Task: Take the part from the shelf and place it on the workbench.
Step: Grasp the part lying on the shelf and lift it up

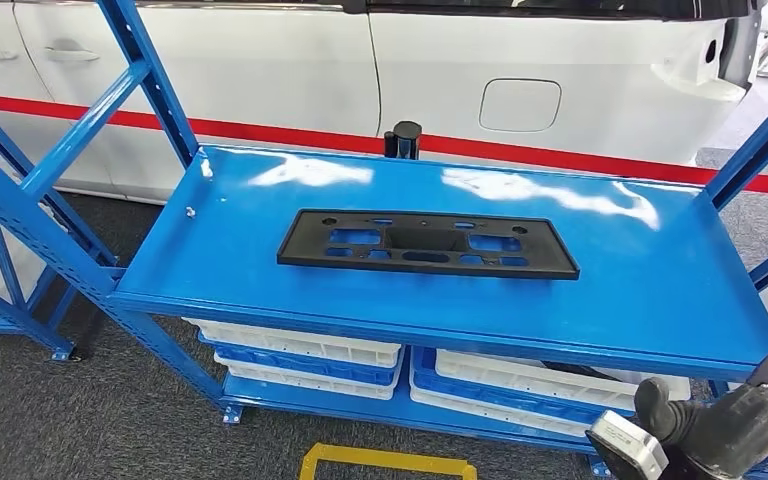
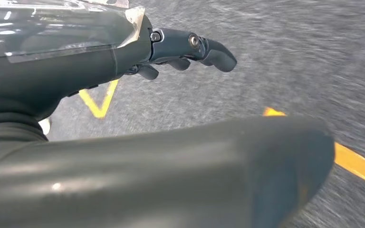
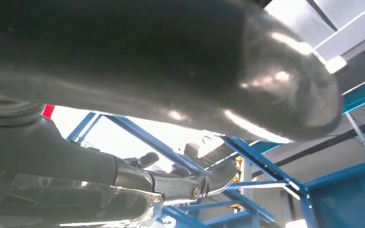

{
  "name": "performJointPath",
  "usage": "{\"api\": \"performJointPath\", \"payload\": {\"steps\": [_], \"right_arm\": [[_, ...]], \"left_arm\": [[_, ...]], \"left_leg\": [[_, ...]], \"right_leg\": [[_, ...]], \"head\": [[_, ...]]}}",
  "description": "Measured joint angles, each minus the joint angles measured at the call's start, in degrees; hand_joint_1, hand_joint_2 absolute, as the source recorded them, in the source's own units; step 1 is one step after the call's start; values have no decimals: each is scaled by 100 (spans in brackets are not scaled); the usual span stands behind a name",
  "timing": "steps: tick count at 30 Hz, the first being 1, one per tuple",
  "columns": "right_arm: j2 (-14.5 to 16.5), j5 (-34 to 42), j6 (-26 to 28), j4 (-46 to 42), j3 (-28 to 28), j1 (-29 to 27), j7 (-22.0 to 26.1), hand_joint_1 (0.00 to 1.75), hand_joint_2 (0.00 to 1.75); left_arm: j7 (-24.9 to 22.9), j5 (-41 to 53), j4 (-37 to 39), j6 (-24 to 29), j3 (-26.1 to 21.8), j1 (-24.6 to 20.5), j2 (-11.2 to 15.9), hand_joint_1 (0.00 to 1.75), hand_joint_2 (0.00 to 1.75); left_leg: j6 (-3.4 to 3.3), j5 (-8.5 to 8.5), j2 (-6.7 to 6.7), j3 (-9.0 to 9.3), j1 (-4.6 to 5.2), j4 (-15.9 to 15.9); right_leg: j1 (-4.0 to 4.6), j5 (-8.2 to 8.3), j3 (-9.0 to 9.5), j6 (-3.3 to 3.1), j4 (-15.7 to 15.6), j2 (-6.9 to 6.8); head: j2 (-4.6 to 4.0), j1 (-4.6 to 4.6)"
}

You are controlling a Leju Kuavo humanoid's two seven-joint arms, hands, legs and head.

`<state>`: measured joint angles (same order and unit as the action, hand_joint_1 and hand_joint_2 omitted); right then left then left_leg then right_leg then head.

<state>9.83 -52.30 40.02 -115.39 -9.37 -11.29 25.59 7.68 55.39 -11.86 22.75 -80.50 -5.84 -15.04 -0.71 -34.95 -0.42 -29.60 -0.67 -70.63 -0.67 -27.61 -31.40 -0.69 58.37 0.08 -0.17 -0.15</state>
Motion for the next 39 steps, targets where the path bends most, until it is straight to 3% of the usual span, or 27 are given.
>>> {"api": "performJointPath", "payload": {"steps": [2, 3, 4, 5, 7, 8, 9, 11, 13, 15, 17, 18, 19, 21, 22, 23, 24, 25, 28, 30, 32, 33, 34, 35, 37, 39], "right_arm": [[31, -25, 0, 18, -11, 11, 4, 0, 87], [39, -45, 0, 33, -15, 15, -23, 0, 131], [42, -77, 0, 52, -19, 20, -67, 0, 175], [40, -121, 0, 74, -19, 27, -124, 0, 175], [29, -246, -1, 128, -3, 47, -260, 0, 175], [13, -323, -1, 163, 15, 58, -338, 0, 175], [-13, -415, -2, 198, 42, 69, -422, 0, 175], [-109, -675, -2, 274, 142, 99, -636, 0, 175], [-270, -1069, -28, 372, 330, 140, -932, 0, 175], [-474, -1526, -159, 529, 600, 176, -1279, 0, 175], [-681, -1912, -374, 738, 908, 200, -1602, 0, 175], [-777, -2054, -478, 846, 1062, 213, -1737, 0, 175], [-863, -2173, -579, 947, 1212, 232, -1856, 0, 175], [-1019, -2410, -785, 1111, 1499, 269, -2065, 0, 175], [-1090, -2529, -884, 1175, 1631, 280, -2151, 0, 175], [-1154, -2648, -972, 1229, 1760, 283, -2225, 0, 175], [-1207, -2744, -1035, 1269, 1868, 282, -2278, 0, 175], [-1260, -2827, -1083, 1299, 1979, 280, -2329, 0, 175], [-1411, -2976, -1128, 1327, 2297, 251, -2448, 0, 175], [-1510, -3021, -1128, 1327, 2490, 200, -2509, 0, 175], [-1598, -3046, -1128, 1327, 2647, 148, -2553, 0, 175], [-1633, -3052, -1128, 1327, 2709, 123, -2565, 0, 175], [-1662, -3053, -1128, 1327, 2754, 103, -2570, 0, 175], [-1690, -3051, -1129, 1327, 2799, 88, -2578, 0, 175], [-1749, -3034, -1140, 1320, 2888, 77, -2609, 0, 175], [-1829, -2993, -1146, 1284, 2982, 69, -2640, 0, 175]], "left_arm": [[-9, 6, -1, 1, 1, 34, 7, 0, 0], [-16, 8, -1, 3, 0, 54, 11, 0, 0], [-22, 14, -1, 7, 0, 67, 15, 0, 0], [-28, 20, -1, 11, 0, 75, 18, 0, 0], [-37, 28, 1, 28, 1, 90, 21, 0, 0], [-40, 28, 2, 46, 1, 95, 21, 0, 0], [-45, 28, 2, 74, 2, 98, 22, 0, 0], [-56, 31, 2, 143, 5, 90, 24, 0, 0], [-75, 39, 2, 207, 18, 81, 24, 0, 0], [-95, 46, 2, 247, 39, 77, 25, 0, 0], [-116, 48, 2, 270, 54, 77, 25, 0, 0], [-126, 47, 2, 283, 59, 78, 25, 0, 0], [-132, 46, 2, 294, 63, 79, 25, 0, 0], [-133, 44, 2, 304, 72, 83, 24, 0, 0], [-127, 44, 2, 301, 77, 83, 23, 0, 0], [-114, 44, 2, 289, 81, 83, 23, 0, 0], [-100, 44, 2, 273, 85, 83, 24, 0, 0], [-85, 44, 2, 255, 90, 79, 24, 0, 0], [-50, 48, 2, 202, 106, 67, 25, 0, 0], [-40, 60, 2, 160, 114, 64, 25, 0, 0], [-40, 69, 2, 130, 120, 70, 27, 0, 0], [-40, 70, 2, 124, 122, 74, 30, 0, 0], [-40, 70, 2, 119, 125, 77, 32, 0, 0], [-39, 72, 1, 96, 128, 79, 37, 0, 0], [-40, 81, -1, 30, 134, 81, 57, 0, 0], [-47, 91, -3, 5, 139, 83, 71, 0, 0]], "left_leg": [[66, -420, 2, -476, -16, -360], [94, -561, 5, -626, -27, -345], [118, -546, 10, -701, -41, -185], [136, -355, 18, -717, -55, 89], [140, 349, 66, -678, -68, 683], [113, 639, 90, -640, -60, 856], [77, 804, 112, -615, -42, 925], [-15, 835, 115, -545, -19, 957], [-102, 817, 108, -451, -23, 1071], [-177, 779, 103, -337, -19, 1172], [-217, 710, 79, -258, -5, 1198], [-224, 664, 57, -212, 1, 1200], [-224, 611, 31, -149, 6, 1200], [-202, 488, -13, -7, 9, 1203], [-176, 416, -34, 62, 25, 1202], [-146, 353, -49, 113, 38, 1205], [-117, 302, -58, 141, 51, 1214], [-87, 263, -59, 181, 57, 1232], [3, 133, -20, 189, 20, 1129], [47, -134, -1, -105, 6, 550], [73, -385, 1, -604, -2, -212], [83, -369, 3, -798, -6, -418], [87, -226, 6, -888, -11, -408], [87, 25, 11, -870, -19, -181], [74, 544, 19, -644, -30, 567], [48, 746, 12, -483, -25, 1010]], "right_leg": [[-23, -123, 91, -2, -2, 17], [-40, -190, 147, 18, -3, 27], [-64, -256, 225, 47, -2, 34], [-87, -327, 315, 82, -1, 35], [-104, -459, 500, 171, 10, 34], [-93, -521, 566, 223, 10, 34], [-81, -567, 616, 272, -6, 35], [-64, -635, 677, 356, -84, 26], [-69, -716, 638, 386, 35, 5], [-73, -880, 254, 374, 666, -7], [-66, -953, -352, 384, 1407, -7], [-64, -872, -570, 416, 1554, -7], [-64, -688, -689, 464, 1486, -7], [-63, -119, -642, 553, 803, -13], [-37, 103, -553, 552, 459, -18], [-18, 231, -479, 509, 227, -19], [2, 258, -435, 446, 134, -18], [28, 219, -403, 379, 134, -10], [-27, 157, -321, 212, 85, 19], [-56, 106, -239, 112, 60, 16], [-53, 46, -179, 58, 61, 8], [-53, 14, -145, 51, 62, 12], [-56, -21, -104, 59, 62, 22], [-61, -59, -50, 75, 63, 36], [-48, -148, 43, 131, 70, 59], [-8, -223, 73, 190, 74, 74]], "head": [[1, -10], [1, -15], [1, -18], [1, -18], [1, -31], [1, -33], [1, -31], [1, -14], [2, 2], [2, 13], [2, 14], [2, 14], [2, 15], [2, 22], [2, 25], [2, 20], [2, 12], [2, 3], [2, -12], [2, -26], [2, -31], [2, -31], [2, -34], [2, -34], [2, -39], [2, -37]]}}
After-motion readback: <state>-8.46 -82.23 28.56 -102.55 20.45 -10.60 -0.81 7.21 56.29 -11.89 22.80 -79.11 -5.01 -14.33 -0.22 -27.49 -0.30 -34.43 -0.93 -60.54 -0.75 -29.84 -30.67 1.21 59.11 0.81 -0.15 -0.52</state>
